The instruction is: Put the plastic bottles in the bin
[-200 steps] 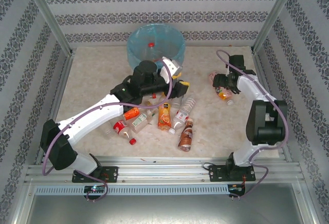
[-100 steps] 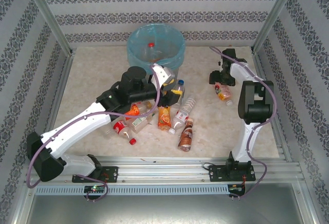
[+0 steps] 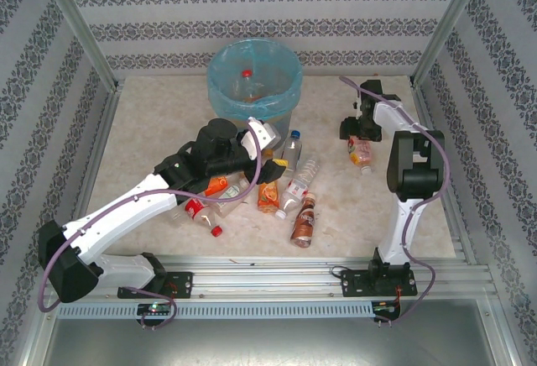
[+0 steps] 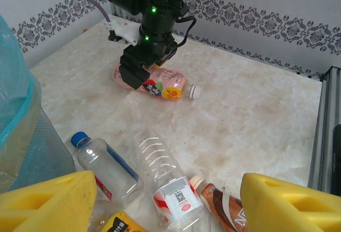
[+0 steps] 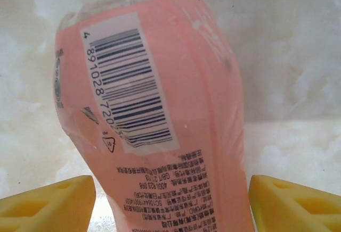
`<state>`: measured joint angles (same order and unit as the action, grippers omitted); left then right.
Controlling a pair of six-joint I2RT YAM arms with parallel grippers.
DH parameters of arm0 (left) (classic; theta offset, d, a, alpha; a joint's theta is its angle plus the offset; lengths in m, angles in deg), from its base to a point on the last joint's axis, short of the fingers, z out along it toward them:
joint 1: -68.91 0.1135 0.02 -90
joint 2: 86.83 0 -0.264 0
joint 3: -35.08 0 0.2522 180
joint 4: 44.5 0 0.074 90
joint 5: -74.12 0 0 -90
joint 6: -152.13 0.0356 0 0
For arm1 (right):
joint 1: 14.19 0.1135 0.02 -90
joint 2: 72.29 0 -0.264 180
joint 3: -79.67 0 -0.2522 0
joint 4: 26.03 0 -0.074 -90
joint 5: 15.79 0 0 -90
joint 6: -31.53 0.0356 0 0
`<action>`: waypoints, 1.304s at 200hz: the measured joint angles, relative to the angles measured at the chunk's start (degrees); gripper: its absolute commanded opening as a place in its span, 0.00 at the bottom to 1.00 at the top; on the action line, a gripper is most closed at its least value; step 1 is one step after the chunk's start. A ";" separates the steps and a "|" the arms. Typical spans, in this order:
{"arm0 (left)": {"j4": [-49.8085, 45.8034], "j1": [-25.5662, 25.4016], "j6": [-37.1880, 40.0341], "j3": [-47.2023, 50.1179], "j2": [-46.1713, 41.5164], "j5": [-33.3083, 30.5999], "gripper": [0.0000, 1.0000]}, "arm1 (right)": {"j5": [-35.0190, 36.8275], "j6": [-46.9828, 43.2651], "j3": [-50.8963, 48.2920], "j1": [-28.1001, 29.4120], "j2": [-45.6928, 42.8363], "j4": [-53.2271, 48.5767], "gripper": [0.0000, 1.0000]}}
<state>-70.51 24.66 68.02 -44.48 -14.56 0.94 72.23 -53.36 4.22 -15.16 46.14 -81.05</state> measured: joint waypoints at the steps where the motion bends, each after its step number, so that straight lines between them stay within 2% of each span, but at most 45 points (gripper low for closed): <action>1: 0.00 0.00 0.00 0.02 0.00 0.00 0.72 | -0.07 0.02 0.17 0.00 0.15 -0.11 0.75; 32: -0.02 0.00 0.35 0.04 0.00 -0.83 0.73 | -0.52 0.00 1.64 0.00 2.82 -0.85 0.74; 66: -0.02 0.00 0.44 0.04 0.00 -1.18 0.73 | -0.79 0.00 1.64 0.00 3.37 -1.46 0.58; 100: 0.76 0.07 0.39 0.46 -0.11 -2.80 0.75 | -2.27 0.85 0.02 0.00 1.18 -0.90 0.55; 119: 3.41 0.11 0.28 2.95 -1.55 -4.20 0.81 | -3.41 2.32 -3.30 0.00 -4.96 -0.07 0.54; 141: 8.92 0.11 0.72 7.82 -5.25 -4.59 0.86 | -4.15 4.39 -7.06 0.24 -16.61 1.84 0.53; 162: 16.61 0.11 2.80 12.98 -9.20 -3.17 1.00 | -4.85 6.51 -8.81 1.79 -28.61 4.72 0.52; 203: 29.62 0.07 9.57 17.55 -10.08 1.14 1.00 | -8.02 14.16 -18.82 10.75 -48.48 19.02 0.51; 227: 36.57 -0.42 15.89 16.94 -5.92 1.36 1.00 | -9.62 19.28 -22.77 16.83 -52.78 28.52 0.50; 261: 56.94 -0.81 24.20 20.31 2.62 3.58 0.98 | -11.02 28.15 -25.73 22.14 -53.35 42.58 0.50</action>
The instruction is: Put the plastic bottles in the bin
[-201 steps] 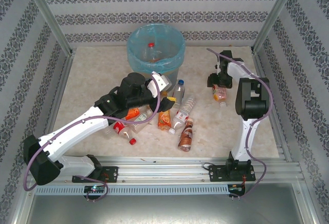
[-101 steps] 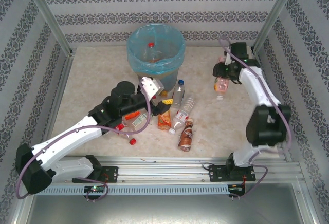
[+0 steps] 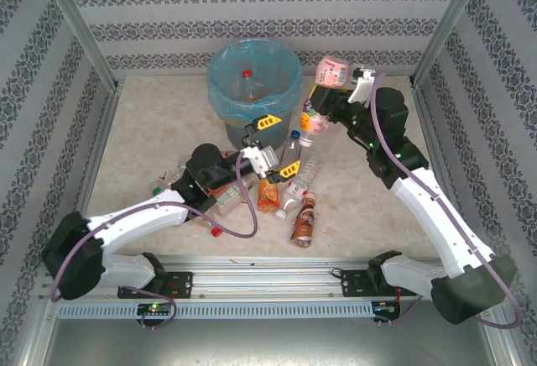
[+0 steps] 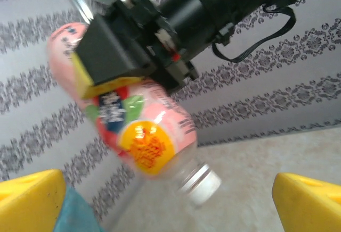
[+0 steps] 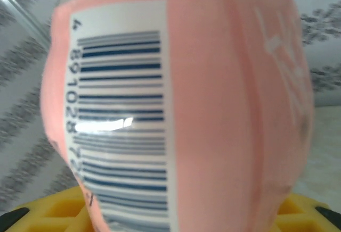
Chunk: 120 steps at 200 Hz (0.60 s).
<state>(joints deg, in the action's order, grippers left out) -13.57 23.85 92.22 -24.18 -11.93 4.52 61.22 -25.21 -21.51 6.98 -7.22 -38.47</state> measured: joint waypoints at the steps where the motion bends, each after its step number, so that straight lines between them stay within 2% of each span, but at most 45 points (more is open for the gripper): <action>1: 0.52 0.00 0.17 0.09 0.35 0.09 0.98 | -0.02 0.11 -0.02 0.11 0.00 0.20 0.50; 32: 10.05 0.00 3.23 1.40 4.22 -0.81 0.86 | 0.57 5.05 -0.20 4.98 -0.20 7.37 0.49; 85: 24.76 -0.31 4.70 3.21 4.20 -7.06 0.61 | 4.42 13.18 -4.83 8.37 -2.47 16.09 0.47; 120: 28.94 -0.66 4.59 3.65 4.20 -8.98 0.57 | 6.08 17.86 -5.75 8.37 -2.58 19.93 0.46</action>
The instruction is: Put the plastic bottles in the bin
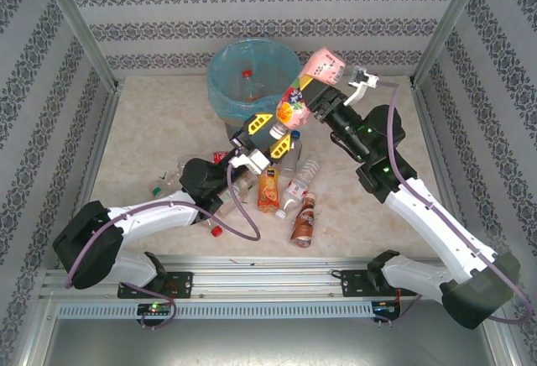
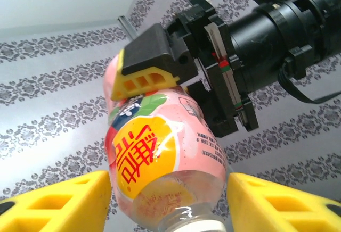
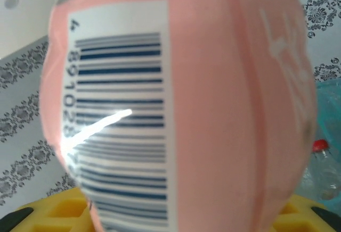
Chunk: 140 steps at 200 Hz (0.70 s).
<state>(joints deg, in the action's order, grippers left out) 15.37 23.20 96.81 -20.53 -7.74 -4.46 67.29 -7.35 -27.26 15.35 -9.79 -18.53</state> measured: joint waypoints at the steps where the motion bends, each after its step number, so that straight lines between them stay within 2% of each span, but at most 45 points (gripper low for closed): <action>1: 0.11 0.00 -0.02 0.00 -0.02 0.00 0.57 | 0.00 0.09 -0.07 0.00 0.00 0.07 0.46; 40: 1.79 -0.02 -0.68 0.00 0.00 -0.37 0.45 | 1.66 4.20 -1.88 0.26 -0.37 3.89 0.46; 59: 2.34 -0.09 -0.81 0.02 -0.02 -0.39 0.45 | 1.77 5.33 -2.12 0.26 -0.37 4.90 0.45; 98: 3.08 -0.09 -0.79 0.26 0.00 -1.31 0.54 | 1.79 6.86 -2.56 0.26 -0.37 5.49 0.44; 140: 4.48 -0.09 -0.81 1.27 -0.04 -2.32 0.53 | 1.77 7.50 -2.60 0.24 -0.35 5.55 0.45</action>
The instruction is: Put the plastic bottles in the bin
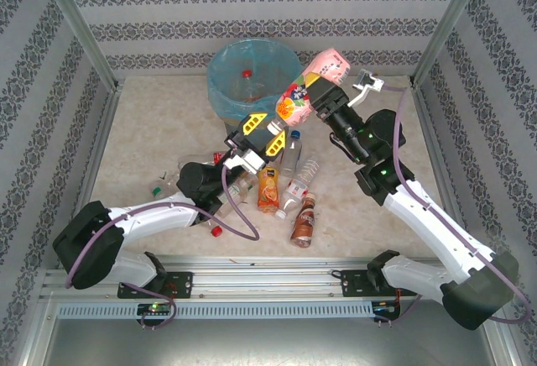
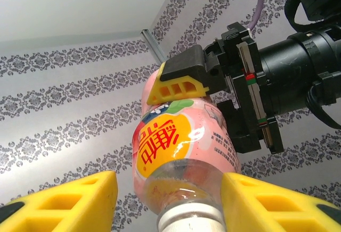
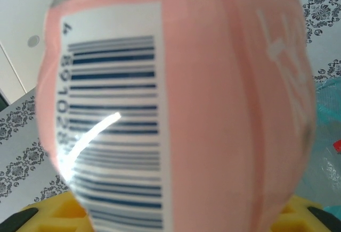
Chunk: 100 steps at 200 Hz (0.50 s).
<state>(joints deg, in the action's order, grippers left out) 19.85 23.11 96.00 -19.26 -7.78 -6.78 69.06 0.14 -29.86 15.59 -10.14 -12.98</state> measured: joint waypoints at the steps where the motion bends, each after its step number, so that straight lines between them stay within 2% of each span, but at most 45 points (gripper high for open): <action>1: 0.00 0.00 0.00 0.02 0.00 -0.02 0.53 | 0.00 0.00 0.00 0.00 0.00 -0.02 0.44; 34: 0.42 0.00 -0.63 0.76 0.00 0.02 0.48 | -0.02 0.22 0.00 0.02 0.07 0.00 0.44; 100: 0.79 0.00 -1.77 0.87 0.22 0.02 0.49 | -0.07 1.31 0.00 0.00 0.26 0.04 0.43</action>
<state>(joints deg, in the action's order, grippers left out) 20.64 23.11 94.23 -18.39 -7.56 -6.76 69.00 1.45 -29.86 15.59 -9.88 -12.94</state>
